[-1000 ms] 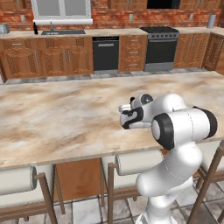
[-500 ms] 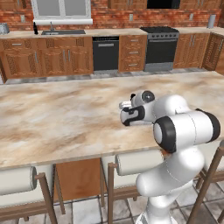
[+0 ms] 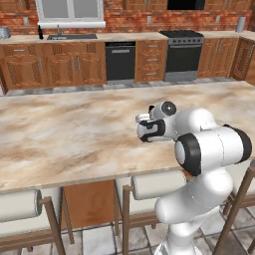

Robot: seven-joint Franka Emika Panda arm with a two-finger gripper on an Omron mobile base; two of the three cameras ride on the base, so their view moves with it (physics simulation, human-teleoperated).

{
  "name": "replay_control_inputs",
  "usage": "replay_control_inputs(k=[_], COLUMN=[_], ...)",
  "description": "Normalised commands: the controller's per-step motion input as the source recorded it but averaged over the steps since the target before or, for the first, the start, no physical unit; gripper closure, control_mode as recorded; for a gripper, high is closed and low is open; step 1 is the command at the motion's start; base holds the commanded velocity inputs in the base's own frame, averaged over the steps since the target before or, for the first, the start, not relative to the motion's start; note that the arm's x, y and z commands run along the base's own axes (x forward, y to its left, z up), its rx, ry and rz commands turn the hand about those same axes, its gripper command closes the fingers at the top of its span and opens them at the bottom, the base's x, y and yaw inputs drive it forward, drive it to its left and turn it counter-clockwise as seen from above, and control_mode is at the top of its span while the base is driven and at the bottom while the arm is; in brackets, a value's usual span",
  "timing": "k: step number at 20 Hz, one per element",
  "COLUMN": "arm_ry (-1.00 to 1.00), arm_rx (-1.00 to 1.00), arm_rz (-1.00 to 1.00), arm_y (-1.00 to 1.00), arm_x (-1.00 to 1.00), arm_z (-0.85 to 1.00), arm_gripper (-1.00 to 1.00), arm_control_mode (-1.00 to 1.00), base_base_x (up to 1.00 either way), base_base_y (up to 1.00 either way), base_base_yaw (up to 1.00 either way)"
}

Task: Place the large bottle from the dining counter next to the other large bottle outside the sink, and place the small bottle from the dining counter next to the other small bottle inside the sink.

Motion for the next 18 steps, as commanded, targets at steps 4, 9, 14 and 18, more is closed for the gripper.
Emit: replay_control_inputs(k=[4,9,14,18], arm_ry=[0.0,0.0,0.0,0.0], arm_rx=[0.0,0.0,0.0,0.0], arm_rz=[0.0,0.0,0.0,0.0], arm_y=[0.0,0.0,0.0,0.0], arm_x=[0.0,0.0,0.0,0.0], arm_z=[0.0,0.0,0.0,0.0], arm_gripper=[1.0,1.0,1.0,1.0], arm_control_mode=[1.0,1.0,1.0,1.0], base_base_x=[0.0,-0.29,-0.45,-0.49], base_base_y=[0.1,0.28,0.41,0.49], base_base_yaw=[0.0,0.0,0.0,0.0])
